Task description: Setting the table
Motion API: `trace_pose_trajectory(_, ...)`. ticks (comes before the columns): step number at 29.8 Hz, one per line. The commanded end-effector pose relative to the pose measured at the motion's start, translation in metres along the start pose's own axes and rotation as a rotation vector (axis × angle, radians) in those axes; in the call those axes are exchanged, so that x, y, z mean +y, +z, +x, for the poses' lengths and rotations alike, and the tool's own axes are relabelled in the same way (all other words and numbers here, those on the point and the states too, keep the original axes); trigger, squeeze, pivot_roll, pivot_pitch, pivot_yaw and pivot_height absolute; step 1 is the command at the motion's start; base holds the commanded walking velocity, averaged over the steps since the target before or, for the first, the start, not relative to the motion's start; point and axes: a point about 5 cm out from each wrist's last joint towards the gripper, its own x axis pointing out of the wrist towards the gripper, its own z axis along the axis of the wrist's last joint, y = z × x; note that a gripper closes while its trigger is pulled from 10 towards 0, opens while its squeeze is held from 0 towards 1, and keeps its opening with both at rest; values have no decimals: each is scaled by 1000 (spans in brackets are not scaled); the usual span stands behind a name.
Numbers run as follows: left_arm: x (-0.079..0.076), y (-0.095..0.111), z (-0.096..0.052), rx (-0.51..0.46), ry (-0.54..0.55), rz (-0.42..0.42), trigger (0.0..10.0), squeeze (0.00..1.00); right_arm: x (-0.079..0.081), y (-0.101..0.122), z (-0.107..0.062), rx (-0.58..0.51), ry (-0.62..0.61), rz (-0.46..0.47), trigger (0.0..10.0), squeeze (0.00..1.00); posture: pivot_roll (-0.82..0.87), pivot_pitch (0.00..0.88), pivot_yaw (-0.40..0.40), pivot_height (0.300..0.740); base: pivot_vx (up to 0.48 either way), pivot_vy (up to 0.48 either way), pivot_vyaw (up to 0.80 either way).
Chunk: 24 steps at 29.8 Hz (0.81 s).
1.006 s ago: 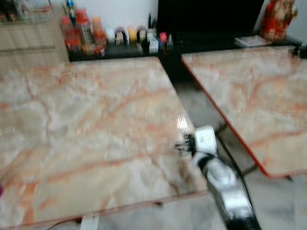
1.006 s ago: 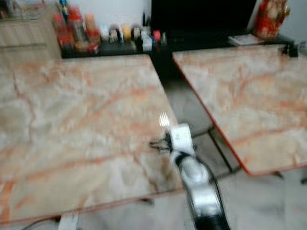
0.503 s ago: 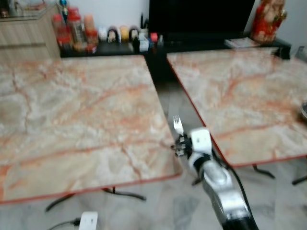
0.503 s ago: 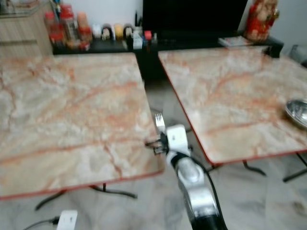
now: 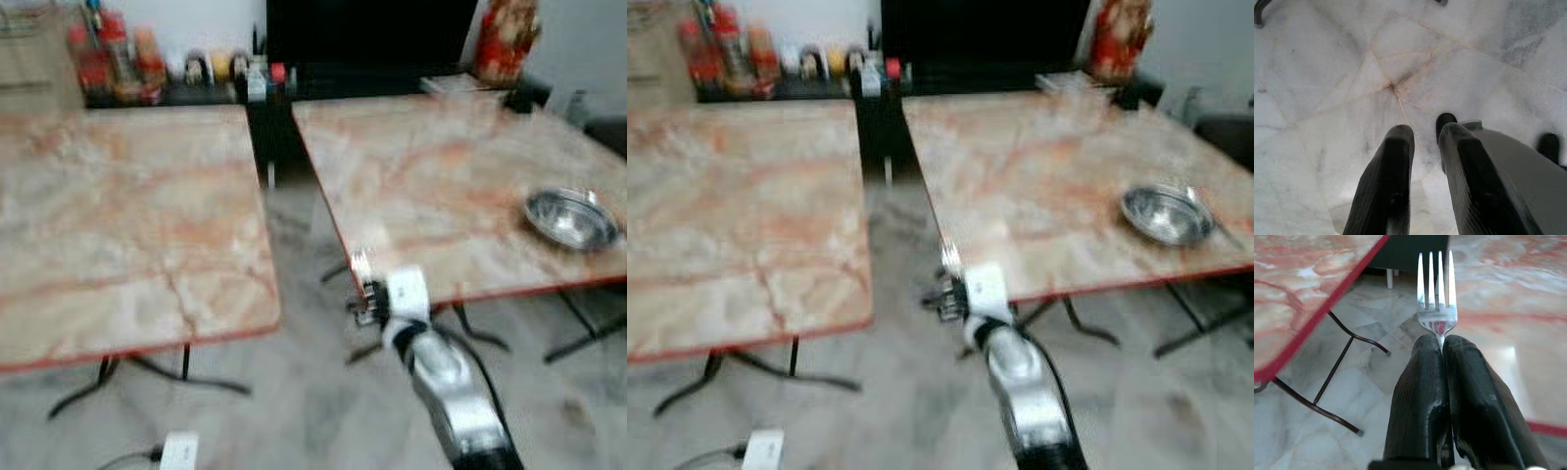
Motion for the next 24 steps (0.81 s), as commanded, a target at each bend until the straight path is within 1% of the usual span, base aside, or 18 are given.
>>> trace_pose_trajectory(1, -7, 0, 0, 5, -16, 0, 10000, 0, -9, -9, -3, 33, -22, -9, 10000, 0, -51, 0, -8, 732, 0, -394, 0)
trace_pose_trajectory(4, -7, 0, 0, 6, -16, 0, 10000, 0, -17, -24, -7, 79, -47, -8, 10000, 0, -50, 0, -8, 732, 0, -394, 0)
trace_pose_trajectory(11, -6, 0, 0, 5, -17, 2, 10000, 0, -30, -49, -15, 145, -83, -2, 10000, 0, -54, 0, -6, 732, 0, -394, 0)
trace_pose_trajectory(14, -7, 0, 0, 10, -21, -7, 10000, 0, -34, -71, -21, 219, -96, 3, 10000, 0, -56, 0, -2, 732, 0, 0, 0)
trace_pose_trajectory(15, -7, 0, 0, 10, -21, -7, 10000, 0, -34, -71, -21, 219, -96, 3, 10000, 0, -56, 0, -2, 732, 0, 0, 0)
trace_pose_trajectory(16, -8, 0, 0, 13, -29, -8, 10000, 0, -36, -79, -23, 249, -101, 3, 10000, 0, -56, 0, -2, 732, 0, 0, 0)
trace_pose_trajectory(20, -10, 4, 0, -14, -39, -23, 10000, 0, -46, -115, -40, 403, -159, 47, 10000, 0, -56, 0, 4, 732, 0, 0, 0)
trace_pose_trajectory(21, -10, 4, 0, -14, -39, -23, 10000, 0, -46, -115, -40, 403, -159, 47, 10000, 0, -56, 0, 4, 732, 0, 0, 0)
trace_pose_trajectory(22, -9, 4, 1, -11, -33, -14, 10000, 0, -48, -126, -47, 451, -175, 66, 10000, 0, -59, 0, 9, 732, 0, 0, 0)
trace_pose_trajectory(23, -9, 4, 1, -7, -32, -8, 10000, 0, -48, -130, -50, 470, -179, 73, 10000, 0, -59, 0, 9, 732, 0, 0, 0)
trace_pose_trajectory(24, -8, 4, 1, -4, -32, -7, 10000, 0, -48, -139, -57, 510, -183, 76, 10000, 0, -59, 0, 10, 732, 0, 0, 0)
